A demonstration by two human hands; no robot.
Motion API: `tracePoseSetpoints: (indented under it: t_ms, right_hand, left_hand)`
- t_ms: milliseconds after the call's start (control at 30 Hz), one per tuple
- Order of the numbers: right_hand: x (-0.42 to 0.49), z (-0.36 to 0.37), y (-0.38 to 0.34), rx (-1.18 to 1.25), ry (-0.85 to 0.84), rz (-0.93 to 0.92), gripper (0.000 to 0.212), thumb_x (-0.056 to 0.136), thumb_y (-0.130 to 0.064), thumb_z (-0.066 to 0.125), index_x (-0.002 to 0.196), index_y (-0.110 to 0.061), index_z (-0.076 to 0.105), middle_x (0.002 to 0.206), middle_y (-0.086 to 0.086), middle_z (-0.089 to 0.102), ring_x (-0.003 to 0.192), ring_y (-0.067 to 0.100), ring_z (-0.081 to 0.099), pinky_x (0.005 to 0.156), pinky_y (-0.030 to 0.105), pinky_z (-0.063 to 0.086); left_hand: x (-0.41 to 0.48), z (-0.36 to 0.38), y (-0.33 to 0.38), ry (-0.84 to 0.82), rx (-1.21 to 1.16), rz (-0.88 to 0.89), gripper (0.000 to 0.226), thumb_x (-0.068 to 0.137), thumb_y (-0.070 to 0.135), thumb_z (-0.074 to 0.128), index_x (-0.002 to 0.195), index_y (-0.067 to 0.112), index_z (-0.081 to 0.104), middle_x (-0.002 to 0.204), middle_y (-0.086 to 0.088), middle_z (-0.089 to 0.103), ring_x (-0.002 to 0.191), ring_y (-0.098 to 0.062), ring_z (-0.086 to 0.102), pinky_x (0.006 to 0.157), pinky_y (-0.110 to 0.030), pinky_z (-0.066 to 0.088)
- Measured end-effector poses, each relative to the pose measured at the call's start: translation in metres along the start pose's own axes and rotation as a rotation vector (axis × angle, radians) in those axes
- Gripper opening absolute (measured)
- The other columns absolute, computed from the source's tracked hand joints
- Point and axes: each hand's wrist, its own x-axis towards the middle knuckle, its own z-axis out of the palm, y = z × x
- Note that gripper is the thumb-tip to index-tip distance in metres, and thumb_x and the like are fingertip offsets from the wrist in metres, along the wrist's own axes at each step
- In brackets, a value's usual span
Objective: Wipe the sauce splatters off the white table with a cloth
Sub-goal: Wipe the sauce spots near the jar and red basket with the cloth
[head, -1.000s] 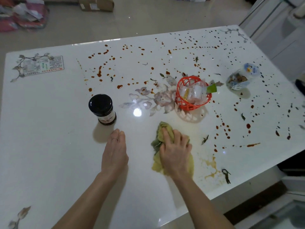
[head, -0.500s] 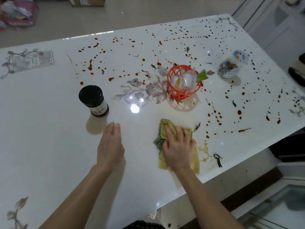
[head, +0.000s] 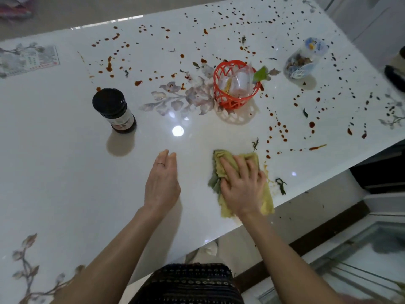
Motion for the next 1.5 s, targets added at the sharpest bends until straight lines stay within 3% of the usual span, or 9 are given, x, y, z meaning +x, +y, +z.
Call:
tracePoseSetpoints:
  t_ms: [100, 333, 467, 600, 833, 1067, 1200, 1333, 1500]
  right_hand:
    - [-0.007, -0.004, -0.022, 0.033, -0.024, 0.066, 0.056, 0.088, -0.050, 0.043, 0.142, -0.038, 0.050, 0.145, 0.001, 0.048, 0.127, 0.033, 0.042, 0.101, 0.054, 0.031]
    - [-0.032, -0.009, 0.007, 0.156, -0.003, -0.417, 0.053, 0.086, -0.049, 0.058, 0.138, -0.038, 0.056, 0.144, -0.002, 0.053, 0.125, 0.031, 0.049, 0.097, 0.052, 0.039]
    - [0.006, -0.008, 0.055, 0.093, -0.027, -0.225, 0.056, 0.087, -0.053, 0.047, 0.141, -0.039, 0.053, 0.144, -0.001, 0.052, 0.125, 0.031, 0.044, 0.099, 0.052, 0.037]
    - [-0.006, -0.008, 0.028, 0.104, -0.080, -0.102, 0.060, 0.087, -0.056, 0.043, 0.145, -0.039, 0.046, 0.147, 0.003, 0.046, 0.131, 0.035, 0.038, 0.104, 0.057, 0.033]
    - [-0.022, -0.008, 0.061, 0.129, -0.022, -0.622, 0.055, 0.090, -0.054, 0.050, 0.143, -0.037, 0.051, 0.147, 0.000, 0.050, 0.129, 0.032, 0.046, 0.101, 0.051, 0.036]
    - [0.009, -0.006, 0.074, 0.088, -0.034, -0.163, 0.059, 0.087, -0.055, 0.043, 0.142, -0.037, 0.049, 0.146, 0.003, 0.048, 0.129, 0.036, 0.041, 0.102, 0.057, 0.035]
    - [-0.025, -0.005, 0.063, 0.164, -0.004, -0.435, 0.055, 0.089, -0.052, 0.052, 0.142, -0.036, 0.052, 0.148, 0.002, 0.049, 0.130, 0.035, 0.045, 0.103, 0.055, 0.035]
    - [-0.006, -0.004, 0.113, 0.104, 0.049, -0.725, 0.051, 0.091, -0.050, 0.051, 0.140, -0.035, 0.056, 0.145, 0.001, 0.054, 0.126, 0.033, 0.050, 0.101, 0.049, 0.038]
    - [0.029, -0.009, 0.157, 0.040, 0.010, -0.383, 0.052, 0.092, -0.049, 0.043, 0.142, -0.037, 0.053, 0.144, 0.002, 0.053, 0.123, 0.034, 0.049, 0.097, 0.050, 0.040]
  left_hand:
    - [-0.008, 0.009, 0.003, -0.020, 0.047, 0.000, 0.059, 0.080, -0.012, 0.041, 0.137, 0.001, 0.032, 0.146, -0.021, 0.028, 0.136, -0.031, 0.025, 0.106, -0.035, 0.031]
    - [-0.021, 0.021, 0.027, -0.029, 0.082, -0.034, 0.058, 0.083, -0.009, 0.041, 0.139, 0.003, 0.028, 0.148, -0.022, 0.024, 0.138, -0.032, 0.022, 0.108, -0.039, 0.032]
    - [-0.033, 0.024, 0.034, 0.010, 0.086, -0.064, 0.057, 0.084, -0.010, 0.043, 0.139, 0.000, 0.029, 0.146, -0.024, 0.028, 0.136, -0.034, 0.027, 0.109, -0.041, 0.031]
    - [-0.046, 0.033, 0.040, 0.008, 0.076, -0.089, 0.055, 0.085, -0.010, 0.042, 0.138, -0.001, 0.030, 0.146, -0.024, 0.028, 0.135, -0.035, 0.028, 0.109, -0.040, 0.031]
    - [-0.051, 0.044, 0.048, -0.001, 0.126, -0.115, 0.059, 0.081, -0.011, 0.045, 0.137, 0.000, 0.029, 0.146, -0.023, 0.028, 0.135, -0.035, 0.028, 0.106, -0.040, 0.036]
    - [-0.052, 0.046, 0.050, -0.023, 0.060, -0.161, 0.052, 0.090, 0.001, 0.038, 0.141, 0.002, 0.026, 0.149, -0.017, 0.025, 0.135, -0.033, 0.030, 0.107, -0.043, 0.035]
    - [-0.051, 0.051, 0.050, -0.004, 0.074, -0.186, 0.052, 0.092, -0.001, 0.037, 0.142, 0.004, 0.022, 0.151, -0.017, 0.021, 0.139, -0.029, 0.022, 0.113, -0.036, 0.024]
    - [-0.052, 0.050, 0.052, -0.004, 0.113, -0.165, 0.054, 0.087, -0.005, 0.041, 0.138, 0.003, 0.027, 0.150, -0.019, 0.021, 0.138, -0.031, 0.023, 0.110, -0.039, 0.030]
    - [-0.052, 0.049, 0.056, -0.012, 0.073, -0.214, 0.053, 0.089, -0.003, 0.038, 0.139, 0.005, 0.024, 0.152, -0.014, 0.018, 0.139, -0.027, 0.020, 0.112, -0.038, 0.026]
